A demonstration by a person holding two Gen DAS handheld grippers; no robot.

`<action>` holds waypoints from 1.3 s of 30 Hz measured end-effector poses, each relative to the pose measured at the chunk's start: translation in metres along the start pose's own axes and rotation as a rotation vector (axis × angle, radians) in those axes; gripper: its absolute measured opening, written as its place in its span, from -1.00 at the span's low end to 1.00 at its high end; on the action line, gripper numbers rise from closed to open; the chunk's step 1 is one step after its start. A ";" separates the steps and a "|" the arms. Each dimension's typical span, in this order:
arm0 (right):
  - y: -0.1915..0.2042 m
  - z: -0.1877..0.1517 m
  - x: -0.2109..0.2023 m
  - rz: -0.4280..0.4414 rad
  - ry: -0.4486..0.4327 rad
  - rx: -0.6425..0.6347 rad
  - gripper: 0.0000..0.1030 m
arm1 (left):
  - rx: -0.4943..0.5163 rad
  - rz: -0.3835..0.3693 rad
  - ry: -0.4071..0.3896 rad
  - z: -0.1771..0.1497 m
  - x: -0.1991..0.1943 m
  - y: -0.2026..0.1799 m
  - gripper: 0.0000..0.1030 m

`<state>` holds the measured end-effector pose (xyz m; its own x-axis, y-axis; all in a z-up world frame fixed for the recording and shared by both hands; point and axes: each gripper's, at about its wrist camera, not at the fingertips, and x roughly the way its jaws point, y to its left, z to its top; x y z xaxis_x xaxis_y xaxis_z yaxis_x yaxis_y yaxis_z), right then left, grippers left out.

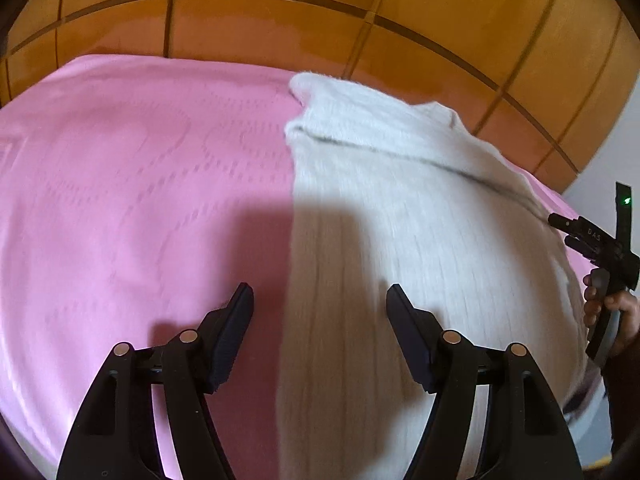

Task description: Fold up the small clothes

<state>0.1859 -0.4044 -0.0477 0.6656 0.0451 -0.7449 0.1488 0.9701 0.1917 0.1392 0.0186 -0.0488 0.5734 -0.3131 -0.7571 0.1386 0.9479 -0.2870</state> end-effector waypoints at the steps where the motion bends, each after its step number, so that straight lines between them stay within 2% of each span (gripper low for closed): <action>1: -0.007 -0.008 -0.006 0.007 0.012 0.012 0.95 | 0.004 -0.009 0.005 -0.007 -0.006 0.001 0.33; 4: -0.026 -0.044 -0.021 0.073 0.088 0.064 0.84 | 0.021 -0.035 0.027 -0.025 -0.020 0.002 0.23; 7: -0.028 -0.078 -0.045 0.106 0.112 0.052 0.64 | 0.016 -0.066 0.054 -0.042 -0.036 0.008 0.11; 12: -0.023 -0.120 -0.075 0.170 0.207 0.042 0.14 | -0.002 -0.128 0.122 -0.060 -0.053 0.016 -0.16; 13: -0.023 -0.125 -0.077 0.179 0.222 0.047 0.09 | -0.002 -0.146 0.138 -0.063 -0.055 0.016 -0.21; 16: -0.023 -0.139 -0.080 0.217 0.281 0.062 -0.13 | 0.021 -0.169 0.167 -0.070 -0.055 0.009 -0.21; 18: -0.022 -0.142 -0.081 0.237 0.315 0.049 -0.43 | 0.055 -0.187 0.176 -0.072 -0.056 0.000 -0.26; 20: -0.016 -0.139 -0.085 0.266 0.325 0.043 -0.74 | 0.099 -0.207 0.189 -0.072 -0.055 -0.008 -0.78; 24: -0.003 -0.121 -0.097 0.338 0.259 0.042 -0.78 | 0.090 -0.244 0.163 -0.064 -0.063 -0.009 -0.82; 29: -0.002 -0.078 -0.104 0.443 0.130 0.135 -0.78 | -0.045 -0.415 0.079 -0.024 -0.078 0.003 -0.83; 31: -0.004 -0.060 -0.095 0.441 0.104 0.165 -0.78 | -0.067 -0.451 0.051 -0.007 -0.076 0.003 -0.83; 36: -0.015 -0.022 -0.053 0.379 0.098 0.227 -0.79 | -0.125 -0.464 0.017 0.037 -0.044 0.004 -0.83; 39: -0.022 -0.003 -0.033 0.348 0.107 0.265 -0.78 | -0.168 -0.410 0.011 0.065 -0.016 0.007 -0.83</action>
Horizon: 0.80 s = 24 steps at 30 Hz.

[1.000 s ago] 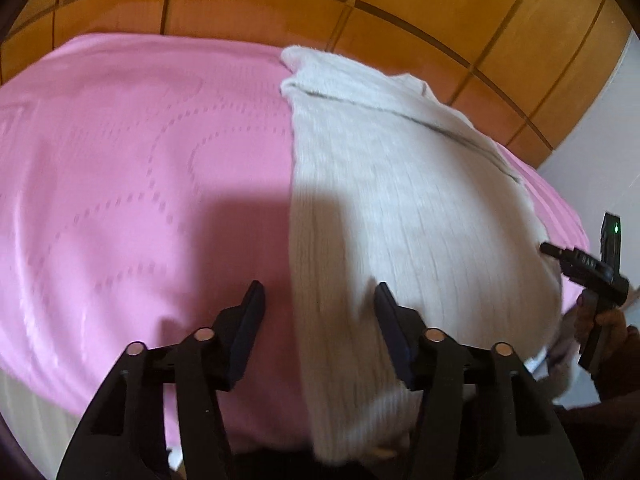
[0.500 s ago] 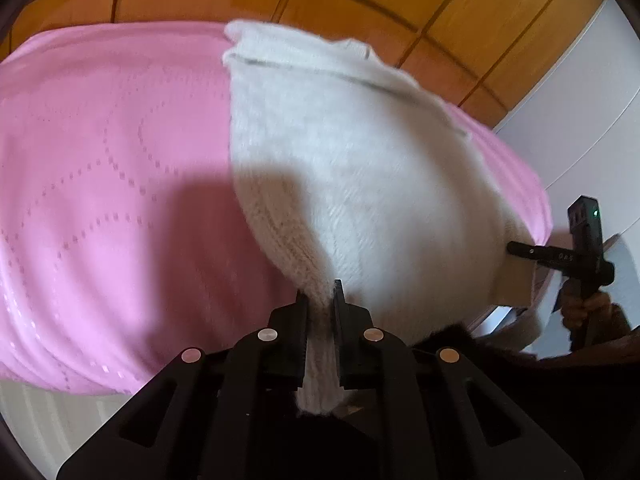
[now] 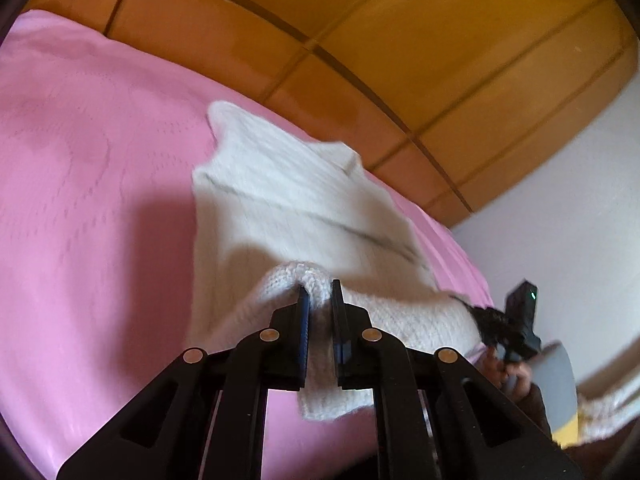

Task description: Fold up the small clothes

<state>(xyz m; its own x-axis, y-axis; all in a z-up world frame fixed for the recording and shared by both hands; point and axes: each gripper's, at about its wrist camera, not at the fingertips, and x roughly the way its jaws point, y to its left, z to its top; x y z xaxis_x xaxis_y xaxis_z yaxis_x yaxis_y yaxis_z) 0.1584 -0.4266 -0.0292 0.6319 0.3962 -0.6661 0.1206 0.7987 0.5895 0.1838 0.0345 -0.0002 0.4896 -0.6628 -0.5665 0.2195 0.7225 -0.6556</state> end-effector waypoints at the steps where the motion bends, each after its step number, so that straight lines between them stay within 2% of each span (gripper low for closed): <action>1: -0.004 0.004 0.000 -0.004 -0.002 0.010 -0.78 | -0.006 0.027 -0.002 0.008 0.006 0.003 -0.83; 3: -0.011 0.014 0.003 -0.001 -0.007 0.024 -0.68 | -0.035 0.084 -0.011 0.023 0.018 0.009 -0.79; 4: -0.016 0.018 0.002 0.010 -0.011 0.042 -0.53 | -0.045 0.108 -0.017 0.027 0.021 0.013 -0.53; 5: -0.021 0.020 -0.002 0.022 -0.027 0.067 -0.08 | -0.049 0.128 -0.026 0.032 0.023 0.016 -0.15; 6: -0.025 0.021 -0.007 0.023 -0.050 0.079 0.27 | -0.055 0.139 -0.041 0.035 0.022 0.019 0.04; 7: -0.028 0.024 -0.012 0.029 -0.069 0.083 0.29 | -0.063 0.147 -0.068 0.034 0.017 0.022 0.22; 8: -0.032 0.024 -0.017 0.040 -0.075 0.085 0.30 | -0.059 0.144 -0.077 0.032 0.013 0.023 0.22; 9: -0.038 0.022 -0.023 0.046 -0.078 0.094 0.45 | -0.047 0.142 -0.072 0.030 0.010 0.025 0.22; 11: -0.045 0.017 -0.032 0.035 -0.086 0.099 0.60 | -0.037 0.135 -0.059 0.020 0.003 0.030 0.22; 14: -0.052 -0.004 -0.044 -0.026 -0.069 0.038 0.60 | -0.022 0.088 -0.006 0.000 0.000 0.038 0.26; 17: -0.042 -0.021 -0.034 -0.104 -0.028 -0.070 0.56 | -0.005 0.052 0.043 -0.021 0.006 0.038 0.31; 19: -0.029 -0.027 -0.018 -0.137 -0.010 -0.137 0.40 | 0.012 0.039 0.068 -0.032 0.012 0.034 0.31; 22: -0.015 -0.027 0.007 -0.197 -0.014 -0.201 0.09 | 0.053 0.069 0.067 -0.036 0.029 0.024 0.31; 23: -0.010 -0.026 0.015 -0.214 -0.008 -0.225 -0.14 | 0.055 0.081 0.058 -0.035 0.033 0.023 0.30; 24: -0.008 -0.026 0.018 -0.217 -0.006 -0.233 -0.38 | 0.053 0.090 0.058 -0.034 0.035 0.024 0.21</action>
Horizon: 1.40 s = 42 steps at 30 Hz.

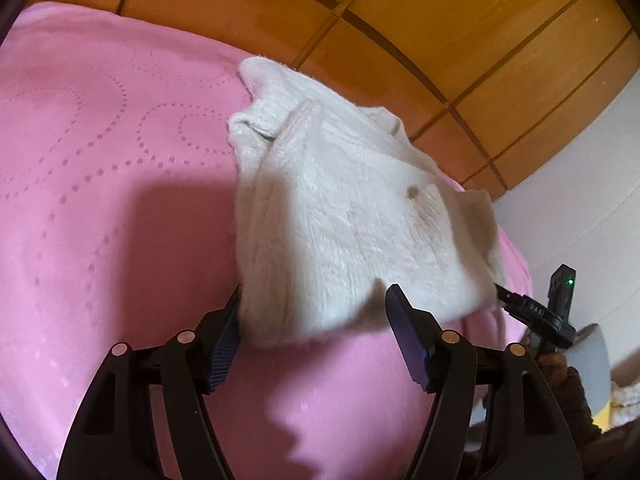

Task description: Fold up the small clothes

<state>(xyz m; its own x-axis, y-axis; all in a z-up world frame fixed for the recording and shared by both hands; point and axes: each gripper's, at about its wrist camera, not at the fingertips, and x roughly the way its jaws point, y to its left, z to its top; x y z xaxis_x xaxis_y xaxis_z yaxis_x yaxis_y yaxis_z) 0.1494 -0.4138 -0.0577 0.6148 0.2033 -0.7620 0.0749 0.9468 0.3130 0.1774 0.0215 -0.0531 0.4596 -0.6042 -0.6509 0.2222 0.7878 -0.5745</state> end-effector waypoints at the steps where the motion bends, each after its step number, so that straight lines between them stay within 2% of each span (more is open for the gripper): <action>1: 0.003 0.002 0.000 0.003 0.004 -0.001 -0.48 | 0.002 0.017 0.010 0.003 0.003 0.000 -0.33; 2: 0.005 0.002 -0.003 0.001 0.005 0.000 -0.55 | 0.004 0.028 0.029 0.005 0.006 0.001 -0.61; 5: 0.006 -0.001 -0.018 0.026 -0.006 0.011 -0.62 | 0.008 0.009 0.029 0.003 -0.002 0.001 -0.69; 9: 0.000 -0.015 -0.043 0.092 -0.007 0.049 -0.65 | 0.006 -0.021 0.028 -0.008 -0.022 0.003 -0.73; 14: 0.003 -0.043 -0.066 0.119 0.027 0.052 -0.65 | -0.016 -0.051 0.032 -0.031 -0.049 0.007 -0.74; 18: -0.003 -0.071 -0.079 0.114 0.080 0.070 -0.65 | -0.031 -0.053 0.069 -0.064 -0.073 0.009 -0.74; 22: -0.011 -0.098 -0.087 0.085 0.137 0.072 -0.65 | -0.044 -0.017 0.119 -0.095 -0.088 0.011 -0.73; 24: -0.008 -0.099 -0.087 0.031 0.144 0.041 -0.53 | -0.018 0.018 0.125 -0.098 -0.089 0.005 -0.65; 25: -0.006 -0.096 -0.089 0.001 0.130 0.028 -0.47 | 0.006 0.073 0.096 -0.095 -0.093 0.001 -0.60; 26: -0.002 -0.090 -0.094 -0.028 0.093 0.007 -0.34 | 0.016 0.094 0.070 -0.087 -0.091 -0.005 -0.60; 27: -0.001 -0.085 -0.099 -0.038 0.063 -0.008 -0.13 | 0.028 0.106 0.035 -0.082 -0.096 -0.008 -0.60; 29: 0.013 -0.074 -0.108 -0.074 -0.012 -0.066 0.12 | 0.068 0.130 -0.029 -0.071 -0.107 -0.014 -0.60; 31: 0.038 -0.063 -0.110 -0.104 -0.069 -0.166 0.12 | 0.114 0.143 -0.083 -0.061 -0.112 -0.023 -0.60; 33: 0.063 -0.060 -0.102 -0.110 -0.090 -0.265 0.07 | 0.175 0.140 -0.098 -0.056 -0.110 -0.034 -0.60; 36: 0.092 -0.060 -0.079 -0.217 -0.105 -0.424 0.04 | 0.255 0.168 -0.093 -0.057 -0.102 -0.048 -0.60; 37: 0.097 -0.059 -0.069 -0.252 -0.110 -0.460 0.04 | 0.287 0.193 -0.079 -0.056 -0.094 -0.051 -0.39; 38: 0.098 -0.058 -0.063 -0.265 -0.108 -0.471 0.04 | 0.304 0.226 -0.073 -0.059 -0.090 -0.051 0.04; 40: 0.095 -0.051 -0.048 -0.297 -0.096 -0.468 0.02 | 0.329 0.259 -0.078 -0.056 -0.085 -0.048 0.25; 41: 0.089 -0.048 -0.040 -0.312 -0.085 -0.455 -0.05 | 0.339 0.254 -0.075 -0.054 -0.082 -0.045 0.25; 42: 0.083 -0.047 -0.036 -0.317 -0.075 -0.441 -0.23 | 0.345 0.260 -0.066 -0.051 -0.076 -0.043 0.25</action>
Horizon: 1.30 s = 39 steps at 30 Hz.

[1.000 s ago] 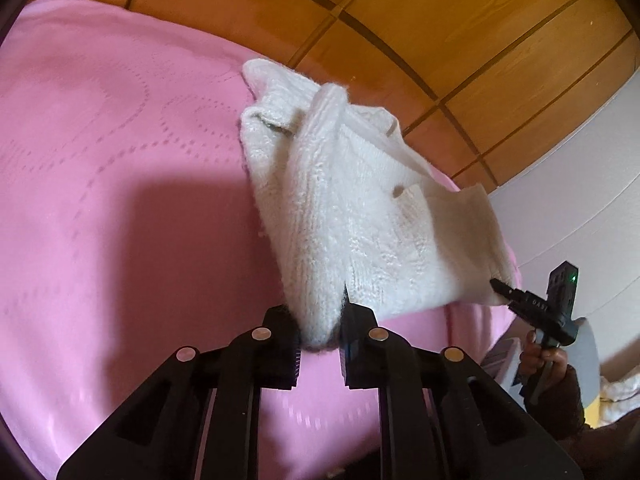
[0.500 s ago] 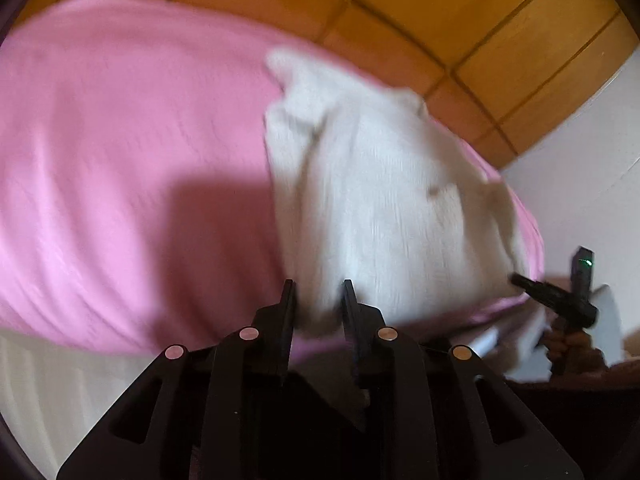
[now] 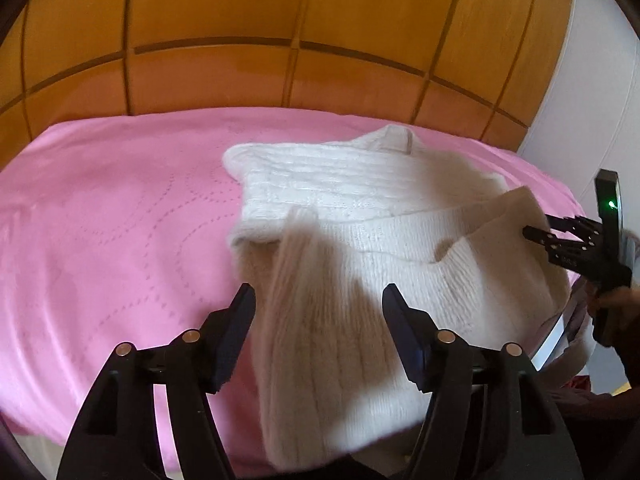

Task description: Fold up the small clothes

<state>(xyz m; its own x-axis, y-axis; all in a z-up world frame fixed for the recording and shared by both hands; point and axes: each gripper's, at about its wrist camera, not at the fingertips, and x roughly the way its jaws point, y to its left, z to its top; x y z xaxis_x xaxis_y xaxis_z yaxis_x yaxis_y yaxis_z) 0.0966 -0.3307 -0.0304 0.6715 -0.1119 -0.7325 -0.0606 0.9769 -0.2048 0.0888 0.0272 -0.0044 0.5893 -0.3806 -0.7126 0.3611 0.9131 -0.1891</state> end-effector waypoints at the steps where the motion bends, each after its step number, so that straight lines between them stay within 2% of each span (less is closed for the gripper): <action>1: -0.005 0.000 0.005 0.009 0.016 0.019 -0.38 | 0.004 0.018 0.013 0.001 0.009 0.002 0.25; 2: -0.009 -0.001 0.006 0.035 0.027 0.039 -0.68 | 0.003 0.026 0.024 0.002 0.015 0.004 0.21; 3: -0.013 0.001 0.005 0.048 0.025 0.050 -0.80 | 0.001 0.021 0.038 0.003 0.023 0.004 0.07; 4: -0.018 0.000 0.002 0.051 0.017 0.053 -0.81 | -0.003 0.005 0.059 0.004 0.030 0.006 -0.51; 5: -0.022 -0.001 -0.003 0.053 0.006 0.054 -0.83 | 0.000 0.009 0.072 0.004 0.034 0.005 -0.83; 7: -0.028 0.002 -0.012 0.078 -0.010 0.083 -0.85 | 0.003 -0.009 0.042 0.005 0.028 0.008 -0.88; 12: -0.055 0.016 -0.046 0.142 -0.092 0.182 -0.86 | -0.094 -0.129 -0.063 0.017 -0.017 0.028 -0.89; 15: -0.074 0.033 -0.053 0.173 -0.134 0.247 -0.86 | -0.119 -0.163 -0.120 0.030 -0.031 0.036 -0.89; 19: -0.089 0.060 -0.035 0.177 -0.154 0.303 -0.86 | -0.152 -0.179 -0.157 0.063 -0.019 0.046 -0.89; 24: -0.099 0.094 0.008 0.136 -0.150 0.353 -0.87 | -0.204 -0.136 -0.156 0.109 0.026 0.060 -0.90; 28: -0.101 0.109 0.059 0.106 -0.075 0.385 -0.87 | -0.255 -0.079 -0.096 0.133 0.080 0.071 -0.90; 32: -0.099 0.104 0.105 0.101 0.032 0.408 -0.87 | -0.242 0.006 -0.002 0.132 0.121 0.070 -0.90; 34: -0.101 0.099 0.110 0.110 0.040 0.426 -0.85 | -0.238 0.039 0.024 0.129 0.128 0.070 -0.87; 35: -0.102 0.098 0.107 0.109 0.029 0.428 -0.80 | -0.234 0.064 0.017 0.128 0.127 0.070 -0.86; 36: -0.103 0.098 0.105 0.107 0.021 0.433 -0.64 | -0.229 0.087 0.002 0.128 0.122 0.070 -0.78; 37: -0.106 0.098 0.102 0.102 0.014 0.438 -0.52 | -0.230 0.097 -0.009 0.127 0.117 0.072 -0.54; 38: -0.107 0.098 0.097 0.091 0.004 0.439 -0.30 | -0.236 0.101 -0.025 0.128 0.111 0.074 -0.34; 39: -0.107 0.097 0.093 0.078 -0.007 0.437 -0.18 | -0.241 0.102 -0.047 0.126 0.102 0.073 -0.28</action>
<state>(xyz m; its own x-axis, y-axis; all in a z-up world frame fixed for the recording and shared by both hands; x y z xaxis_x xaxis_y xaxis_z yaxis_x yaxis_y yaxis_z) 0.2372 -0.4274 -0.0133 0.6821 -0.0352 -0.7304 0.2061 0.9676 0.1458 0.2662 0.0364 -0.0058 0.6490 -0.2859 -0.7050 0.1191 0.9535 -0.2769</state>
